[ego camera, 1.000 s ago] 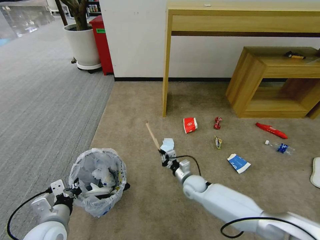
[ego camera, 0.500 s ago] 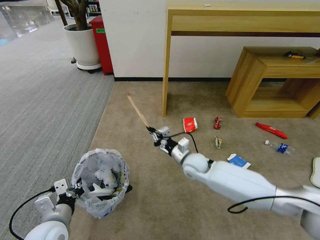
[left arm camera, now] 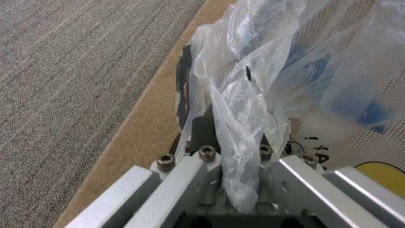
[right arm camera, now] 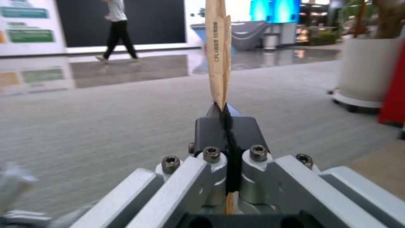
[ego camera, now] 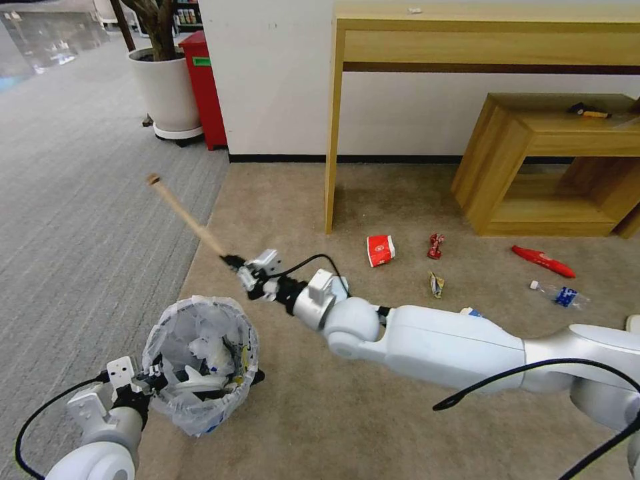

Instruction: Pick up the trash bin and place the garbage on the floor into it.

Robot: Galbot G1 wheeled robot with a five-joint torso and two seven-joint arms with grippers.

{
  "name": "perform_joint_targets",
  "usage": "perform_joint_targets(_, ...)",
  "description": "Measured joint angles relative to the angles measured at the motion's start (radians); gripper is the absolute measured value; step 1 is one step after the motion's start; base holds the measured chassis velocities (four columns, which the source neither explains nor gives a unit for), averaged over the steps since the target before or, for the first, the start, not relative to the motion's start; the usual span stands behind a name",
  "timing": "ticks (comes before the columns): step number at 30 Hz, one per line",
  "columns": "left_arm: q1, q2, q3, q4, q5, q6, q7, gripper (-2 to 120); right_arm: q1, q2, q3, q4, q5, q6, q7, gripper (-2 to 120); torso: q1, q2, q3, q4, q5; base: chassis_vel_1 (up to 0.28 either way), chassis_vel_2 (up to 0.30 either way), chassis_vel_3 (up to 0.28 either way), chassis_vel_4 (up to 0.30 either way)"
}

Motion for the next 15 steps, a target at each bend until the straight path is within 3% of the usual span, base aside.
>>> perform_joint_targets(15,-0.004,-0.015,-0.005,-0.02,-0.009,0.007,-0.006,0,-0.053,0.014,-0.025,-0.041,-0.001,0.093,-0.107,0,0.0,0.0,0.0,-0.0001,0.0001,0.0,0.0,0.0,0.0)
